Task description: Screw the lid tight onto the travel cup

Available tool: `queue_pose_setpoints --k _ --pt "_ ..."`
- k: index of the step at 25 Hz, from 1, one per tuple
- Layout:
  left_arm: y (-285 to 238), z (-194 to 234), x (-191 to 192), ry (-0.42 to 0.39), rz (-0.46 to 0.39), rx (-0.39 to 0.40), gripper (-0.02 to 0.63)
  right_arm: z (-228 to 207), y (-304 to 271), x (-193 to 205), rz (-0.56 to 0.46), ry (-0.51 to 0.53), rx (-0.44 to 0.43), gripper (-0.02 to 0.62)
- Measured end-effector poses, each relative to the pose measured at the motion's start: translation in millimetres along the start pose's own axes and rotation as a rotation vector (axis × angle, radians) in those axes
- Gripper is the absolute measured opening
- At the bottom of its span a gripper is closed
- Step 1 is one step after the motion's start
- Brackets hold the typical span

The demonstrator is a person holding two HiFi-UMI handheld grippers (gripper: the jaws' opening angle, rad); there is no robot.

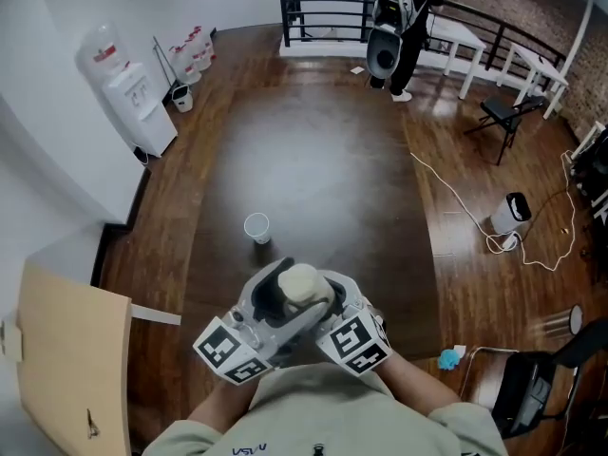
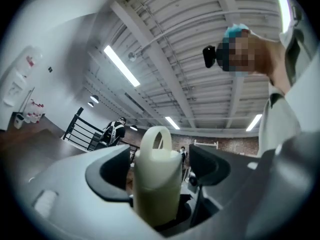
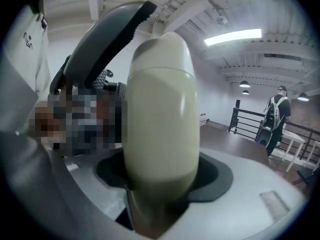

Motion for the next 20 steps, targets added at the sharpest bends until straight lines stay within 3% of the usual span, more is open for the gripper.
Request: queue_pose_setpoints --k 3,8,15,20 --pt "1.3 3.2 0.3 -0.006 0.012 -0.008 0.285 4.0 -2.8 1.7 0.014 0.012 0.002 0.302" --pt "0.9 5.4 -1.3 -0.006 0.036 0.038 0.3 4.5 -0.2 2.0 0.018 0.017 -0.047 0.302" --pt "-2.3 4.8 -11.0 0.007 0.109 0.28 0.302 14.3 11.4 -1.5 0.044 -0.035 -0.349 0.302" --pt "-4.7 -0.8 -15.4 0.072 0.129 0.512 0.301 24.7 17.7 -4.6 -0.019 -0.065 -0.584 0.301"
Point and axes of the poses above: the fingertips, and each gripper's own axes: y backward along the fingers, z to its left, x out of its underside, the point moved 7 cm from there along y, backward along the fingers, and after that the axes turned 1 degree about y, right-handed, at the moved point
